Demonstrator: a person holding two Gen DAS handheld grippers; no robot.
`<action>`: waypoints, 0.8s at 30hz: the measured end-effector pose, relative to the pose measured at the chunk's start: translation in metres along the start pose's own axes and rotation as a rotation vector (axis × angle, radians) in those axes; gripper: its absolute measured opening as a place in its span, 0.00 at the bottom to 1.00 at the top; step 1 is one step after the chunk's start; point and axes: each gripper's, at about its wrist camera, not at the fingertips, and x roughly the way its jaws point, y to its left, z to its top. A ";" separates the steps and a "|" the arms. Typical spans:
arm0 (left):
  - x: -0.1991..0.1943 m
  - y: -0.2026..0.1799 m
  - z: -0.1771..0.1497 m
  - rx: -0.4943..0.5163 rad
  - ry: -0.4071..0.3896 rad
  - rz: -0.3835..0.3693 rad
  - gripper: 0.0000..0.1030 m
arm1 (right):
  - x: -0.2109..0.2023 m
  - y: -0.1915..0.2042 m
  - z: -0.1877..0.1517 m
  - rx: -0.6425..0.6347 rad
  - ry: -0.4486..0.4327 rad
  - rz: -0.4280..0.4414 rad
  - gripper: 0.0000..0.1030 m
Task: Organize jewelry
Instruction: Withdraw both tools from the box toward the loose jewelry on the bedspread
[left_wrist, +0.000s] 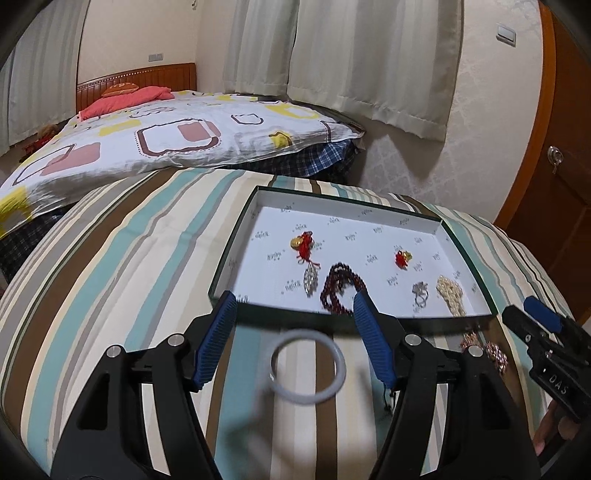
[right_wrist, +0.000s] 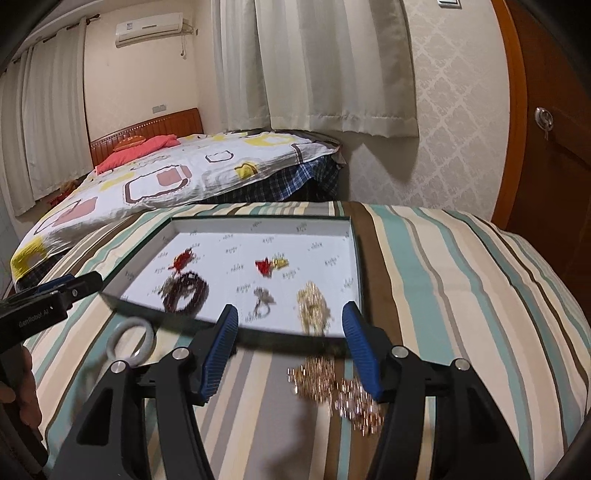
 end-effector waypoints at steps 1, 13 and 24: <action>-0.003 0.001 -0.004 -0.001 0.001 -0.002 0.62 | -0.002 0.000 -0.004 0.001 0.001 0.001 0.56; -0.007 0.008 -0.033 -0.008 0.044 0.014 0.63 | -0.002 -0.010 -0.027 0.029 0.048 -0.010 0.56; 0.000 0.009 -0.035 -0.009 0.057 0.011 0.63 | 0.007 -0.024 -0.030 0.051 0.079 -0.045 0.55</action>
